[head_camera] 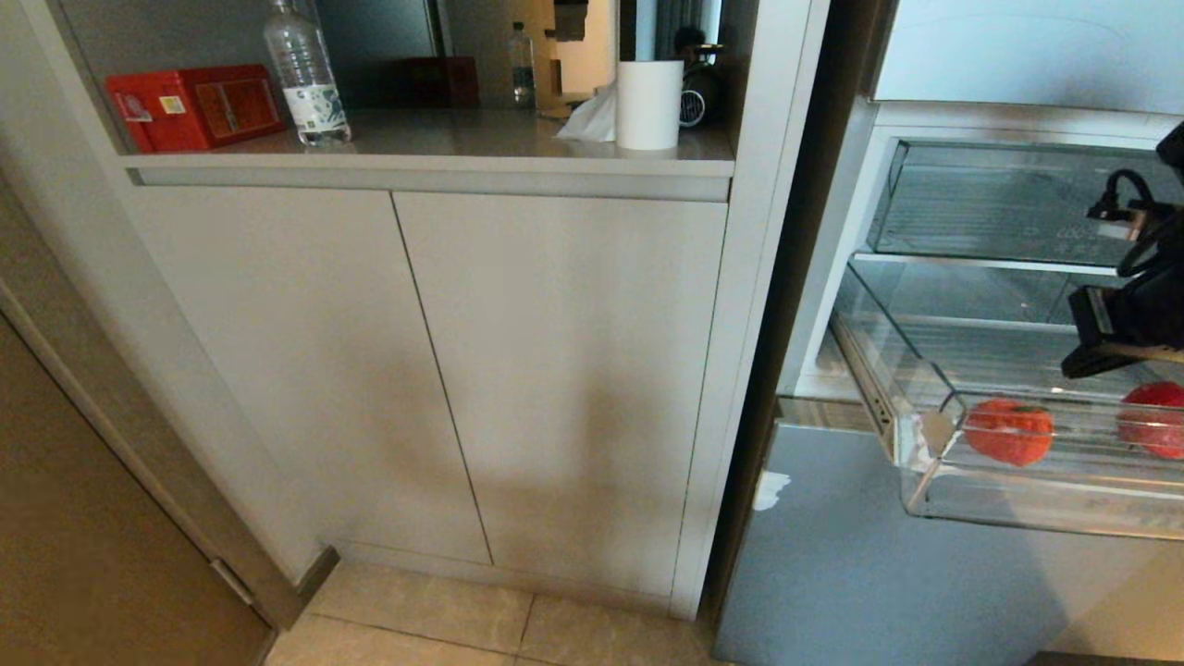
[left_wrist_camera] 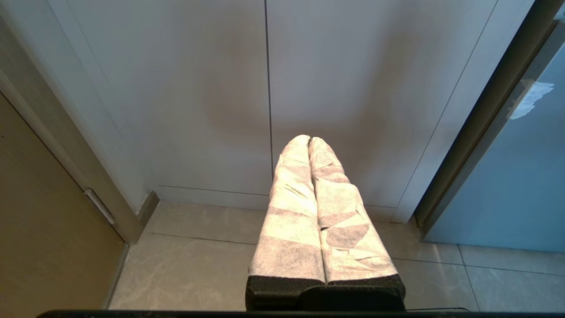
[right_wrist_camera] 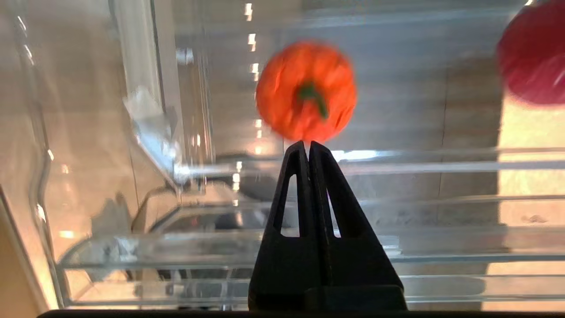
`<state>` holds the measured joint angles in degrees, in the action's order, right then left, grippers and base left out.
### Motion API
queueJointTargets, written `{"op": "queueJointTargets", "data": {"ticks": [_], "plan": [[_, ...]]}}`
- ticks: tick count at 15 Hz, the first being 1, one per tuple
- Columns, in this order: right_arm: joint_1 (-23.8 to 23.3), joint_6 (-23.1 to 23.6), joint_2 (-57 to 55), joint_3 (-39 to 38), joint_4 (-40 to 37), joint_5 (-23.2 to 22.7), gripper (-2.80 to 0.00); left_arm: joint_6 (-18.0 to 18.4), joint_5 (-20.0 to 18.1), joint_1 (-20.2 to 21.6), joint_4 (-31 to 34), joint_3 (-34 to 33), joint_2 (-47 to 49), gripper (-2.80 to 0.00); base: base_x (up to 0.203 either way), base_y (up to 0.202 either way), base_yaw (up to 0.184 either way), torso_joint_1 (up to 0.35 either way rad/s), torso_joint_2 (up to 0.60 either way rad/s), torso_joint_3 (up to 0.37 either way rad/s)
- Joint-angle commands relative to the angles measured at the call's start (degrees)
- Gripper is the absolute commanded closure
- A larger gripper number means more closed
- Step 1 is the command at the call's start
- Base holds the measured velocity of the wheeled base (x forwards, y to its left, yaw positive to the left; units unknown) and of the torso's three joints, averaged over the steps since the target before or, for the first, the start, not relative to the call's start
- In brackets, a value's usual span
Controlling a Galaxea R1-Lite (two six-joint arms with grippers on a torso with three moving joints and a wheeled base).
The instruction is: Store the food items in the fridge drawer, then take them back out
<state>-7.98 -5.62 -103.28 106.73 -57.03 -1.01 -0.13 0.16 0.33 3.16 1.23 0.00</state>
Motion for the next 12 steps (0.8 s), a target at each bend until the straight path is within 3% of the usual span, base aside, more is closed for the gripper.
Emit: {"op": "queueJointTargets", "data": {"ticks": [1,4,5,6,12], "plan": [[-0.1,0.0,0.0,-0.2,1.7,0.1,0.00,0.0,0.0,0.0,0.0,0.0,0.0,0.00,0.000,0.000,0.000,0.000,0.00,0.000],[-0.2,0.1,-2.3,0.0,2.2,0.1,0.00,0.0,0.0,0.0,0.0,0.0,0.0,0.00,0.000,0.000,0.000,0.000,0.00,0.000],[-0.2,0.1,-3.0,0.3,2.7,0.3,-0.98,0.0,0.0,0.0,0.0,0.0,0.0,0.00,0.000,0.000,0.000,0.000,0.00,0.000],[-0.2,0.1,-3.5,0.3,3.1,0.3,-2.80,0.0,0.0,0.0,0.0,0.0,0.0,0.00,0.000,0.000,0.000,0.000,0.00,0.000],[-0.1,0.2,-7.9,1.7,3.6,0.5,-2.80,0.0,0.0,0.0,0.0,0.0,0.0,0.00,0.000,0.000,0.000,0.000,0.00,0.000]]}}
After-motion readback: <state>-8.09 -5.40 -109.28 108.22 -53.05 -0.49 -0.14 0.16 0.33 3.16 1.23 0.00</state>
